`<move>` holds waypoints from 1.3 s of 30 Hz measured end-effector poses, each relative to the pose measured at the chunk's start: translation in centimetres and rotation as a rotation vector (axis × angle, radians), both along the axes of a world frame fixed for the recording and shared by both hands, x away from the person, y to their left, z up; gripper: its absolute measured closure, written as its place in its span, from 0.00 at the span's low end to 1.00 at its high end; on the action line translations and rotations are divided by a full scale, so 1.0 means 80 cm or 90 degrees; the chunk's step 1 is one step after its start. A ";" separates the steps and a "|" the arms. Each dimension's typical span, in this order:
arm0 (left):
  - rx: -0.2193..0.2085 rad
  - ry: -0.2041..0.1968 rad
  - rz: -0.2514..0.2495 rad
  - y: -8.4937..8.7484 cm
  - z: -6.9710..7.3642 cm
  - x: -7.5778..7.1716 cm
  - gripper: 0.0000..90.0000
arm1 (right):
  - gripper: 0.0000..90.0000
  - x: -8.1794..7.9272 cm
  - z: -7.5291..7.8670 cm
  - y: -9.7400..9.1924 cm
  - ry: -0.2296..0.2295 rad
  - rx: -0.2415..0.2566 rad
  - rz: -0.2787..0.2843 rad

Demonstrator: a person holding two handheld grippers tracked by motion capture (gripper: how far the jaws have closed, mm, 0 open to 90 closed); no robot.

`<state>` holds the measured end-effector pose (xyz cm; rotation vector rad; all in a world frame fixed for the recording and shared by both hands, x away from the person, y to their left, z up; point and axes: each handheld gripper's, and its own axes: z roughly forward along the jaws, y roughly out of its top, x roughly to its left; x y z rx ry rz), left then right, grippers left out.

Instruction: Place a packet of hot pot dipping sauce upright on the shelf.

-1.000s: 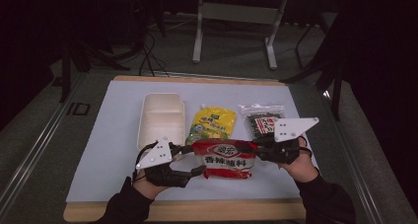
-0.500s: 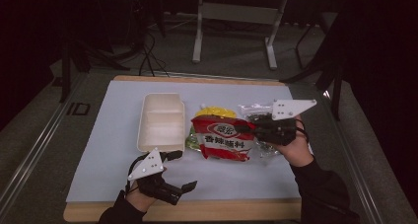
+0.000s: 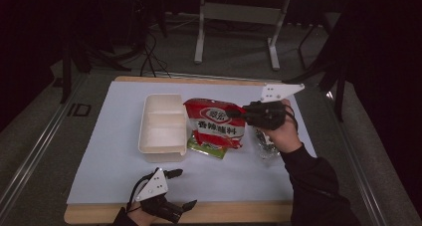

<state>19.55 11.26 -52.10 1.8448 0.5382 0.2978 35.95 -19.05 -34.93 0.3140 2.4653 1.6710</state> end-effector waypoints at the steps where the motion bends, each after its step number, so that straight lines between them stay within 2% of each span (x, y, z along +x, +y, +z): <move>1: -0.001 -0.003 0.001 0.000 -0.001 0.000 0.03 | 0.99 0.004 0.000 0.003 0.000 0.003 -0.002; 5: -0.012 -0.006 0.006 0.001 -0.004 0.003 0.03 | 0.99 0.020 -0.001 0.015 0.010 0.007 -0.002; 10: -0.006 -0.016 0.003 0.003 -0.008 0.003 0.03 | 0.99 0.033 -0.004 0.029 0.016 0.005 -0.001; 11: -0.008 -0.021 0.003 0.003 -0.008 0.002 0.03 | 0.99 0.040 -0.005 0.038 0.015 0.003 -0.001; 18: -0.015 -0.020 0.006 0.006 -0.010 0.000 0.03 | 0.99 0.062 -0.008 0.062 0.031 0.023 0.003; 26: -0.011 -0.018 0.003 0.008 -0.012 -0.002 0.03 | 0.99 0.081 -0.003 0.085 0.028 0.034 0.002; 29: -0.010 -0.017 0.003 0.009 -0.013 -0.004 0.03 | 0.99 0.093 0.001 0.101 0.021 0.033 -0.003; 39: -0.010 -0.014 0.001 0.011 -0.013 -0.008 0.03 | 0.99 0.119 -0.001 0.134 0.023 0.036 -0.005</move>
